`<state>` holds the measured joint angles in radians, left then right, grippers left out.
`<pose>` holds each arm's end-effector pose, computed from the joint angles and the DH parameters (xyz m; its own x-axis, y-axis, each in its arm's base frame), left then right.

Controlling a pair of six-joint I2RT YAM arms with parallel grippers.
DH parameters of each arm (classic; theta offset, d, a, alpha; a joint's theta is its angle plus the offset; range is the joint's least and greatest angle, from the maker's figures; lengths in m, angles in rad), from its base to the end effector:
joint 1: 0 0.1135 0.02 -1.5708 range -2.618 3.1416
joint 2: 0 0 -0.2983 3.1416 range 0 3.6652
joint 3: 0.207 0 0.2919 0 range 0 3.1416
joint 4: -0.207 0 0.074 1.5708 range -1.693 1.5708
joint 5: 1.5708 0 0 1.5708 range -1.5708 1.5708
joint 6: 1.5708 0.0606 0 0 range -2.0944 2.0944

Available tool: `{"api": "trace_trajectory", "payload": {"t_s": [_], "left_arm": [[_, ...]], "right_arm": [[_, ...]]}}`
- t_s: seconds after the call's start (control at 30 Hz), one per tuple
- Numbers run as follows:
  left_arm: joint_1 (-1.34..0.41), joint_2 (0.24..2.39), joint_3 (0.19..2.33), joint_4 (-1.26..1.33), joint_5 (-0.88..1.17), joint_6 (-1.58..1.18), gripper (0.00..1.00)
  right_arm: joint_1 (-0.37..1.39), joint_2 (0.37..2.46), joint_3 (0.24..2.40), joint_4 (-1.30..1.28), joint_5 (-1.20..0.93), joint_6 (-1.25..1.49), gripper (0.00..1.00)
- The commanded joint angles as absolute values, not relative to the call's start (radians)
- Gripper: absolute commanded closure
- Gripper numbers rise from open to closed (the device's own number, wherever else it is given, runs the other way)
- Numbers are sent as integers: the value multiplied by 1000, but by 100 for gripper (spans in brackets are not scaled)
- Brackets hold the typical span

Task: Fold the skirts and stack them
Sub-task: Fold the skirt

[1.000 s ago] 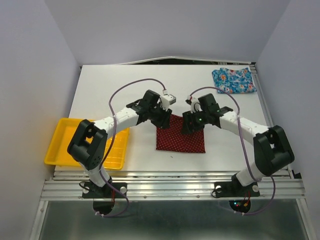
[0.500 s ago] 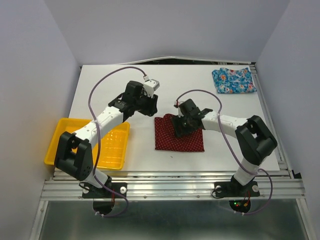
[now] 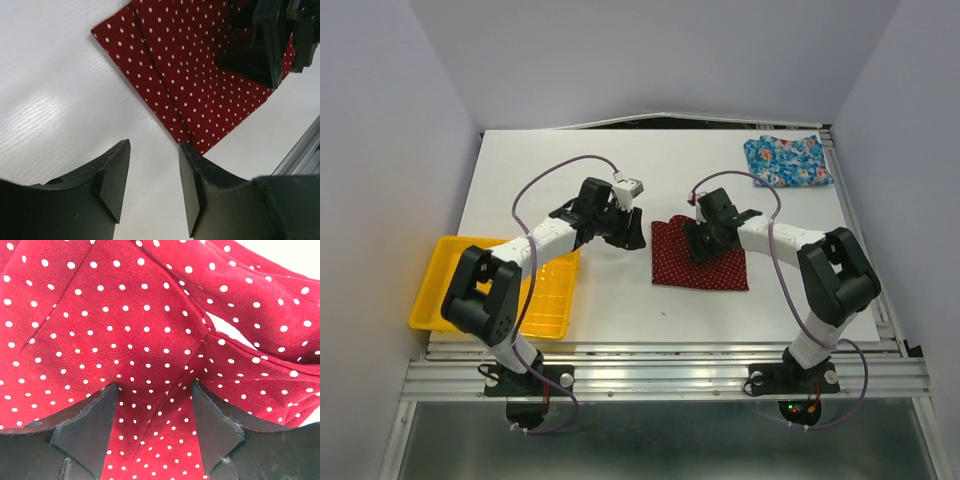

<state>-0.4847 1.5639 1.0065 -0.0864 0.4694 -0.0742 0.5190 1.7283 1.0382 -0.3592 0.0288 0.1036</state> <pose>0.3363 -0.2081 0.2347 -0.5842 0.2329 -0.7775 0.6943 0.6395 -0.3301 0.3415 0.1931 0.1558 -0.7988 -0.3373 -0.4981 -0.4029 0.9149 0.0267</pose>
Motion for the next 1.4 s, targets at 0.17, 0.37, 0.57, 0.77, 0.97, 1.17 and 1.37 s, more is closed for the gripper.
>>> {"api": "trace_trajectory", "payload": {"t_s": [0.17,0.37,0.57,0.77,0.97,1.17,1.37], "left_arm": [[-551,1704,1117,101,537,-280,44],[-563,1724,1069,137,526,-472,28],[-581,1617,910,153,468,-616,15],[-607,1628,850,163,442,-670,15],[-644,1667,868,143,430,-701,16],[-644,1732,926,98,361,-670,18],[-646,1804,1002,61,308,-673,21]], "right_arm": [[431,1625,1135,-457,-75,-20,10],[318,1488,1171,-597,-161,80,6],[124,1419,970,-631,-250,175,7],[83,1468,924,-577,-229,241,8],[25,1549,916,-595,-258,279,10],[25,1604,856,-520,-290,258,15],[25,1681,854,-456,-311,268,20]]}}
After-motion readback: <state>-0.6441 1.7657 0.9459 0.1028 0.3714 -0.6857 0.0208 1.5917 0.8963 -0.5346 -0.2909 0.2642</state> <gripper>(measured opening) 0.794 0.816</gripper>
